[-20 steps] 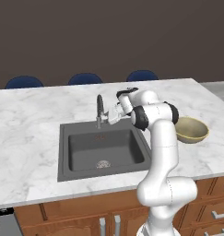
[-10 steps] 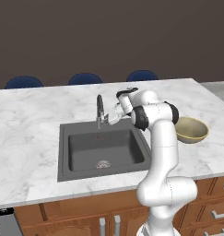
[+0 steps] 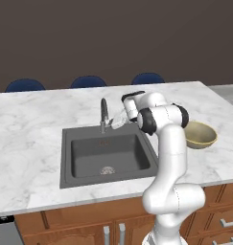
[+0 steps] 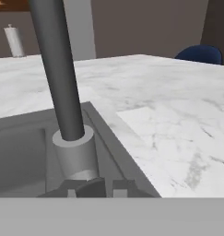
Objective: Turn on the sink faucet. Then move the lemon wedge from the counter to the sink. Turn off the sink. Move the vegetable from the sink to the pot next to the stove. Finally move the pot to the front left burner.
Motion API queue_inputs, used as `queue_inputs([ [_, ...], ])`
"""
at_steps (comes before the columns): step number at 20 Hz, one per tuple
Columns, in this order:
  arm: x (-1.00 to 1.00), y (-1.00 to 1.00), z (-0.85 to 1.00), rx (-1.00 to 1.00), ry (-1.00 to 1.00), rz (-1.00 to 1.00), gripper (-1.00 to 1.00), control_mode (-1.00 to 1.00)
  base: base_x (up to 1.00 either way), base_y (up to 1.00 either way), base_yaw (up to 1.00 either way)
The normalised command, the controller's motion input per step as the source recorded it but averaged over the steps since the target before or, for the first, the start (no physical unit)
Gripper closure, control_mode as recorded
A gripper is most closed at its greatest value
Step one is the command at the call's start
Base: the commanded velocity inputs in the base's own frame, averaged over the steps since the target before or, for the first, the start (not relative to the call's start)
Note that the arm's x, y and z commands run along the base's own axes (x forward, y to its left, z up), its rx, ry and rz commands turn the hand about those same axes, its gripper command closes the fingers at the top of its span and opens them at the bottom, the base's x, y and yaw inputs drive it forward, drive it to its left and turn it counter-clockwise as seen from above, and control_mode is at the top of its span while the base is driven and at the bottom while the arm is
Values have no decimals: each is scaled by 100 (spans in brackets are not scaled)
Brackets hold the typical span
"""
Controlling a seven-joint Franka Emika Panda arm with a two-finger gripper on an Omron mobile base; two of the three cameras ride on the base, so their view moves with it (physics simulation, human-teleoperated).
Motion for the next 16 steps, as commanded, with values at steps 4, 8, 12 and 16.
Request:
queue_inputs([
  [4, 18, -26, 47, 0, 1, -15, 100, -100, 0, 0, 0],
  [8, 8, -25, 18, 1, 0, -13, 100, -100, 0, 0, 0],
  [12, 0, -9, 0, 0, 0, -18, 100, -100, 0, 0, 0],
  [16, 0, -17, -2, 0, 0, -21, 100, -100, 0, 0, 0],
])
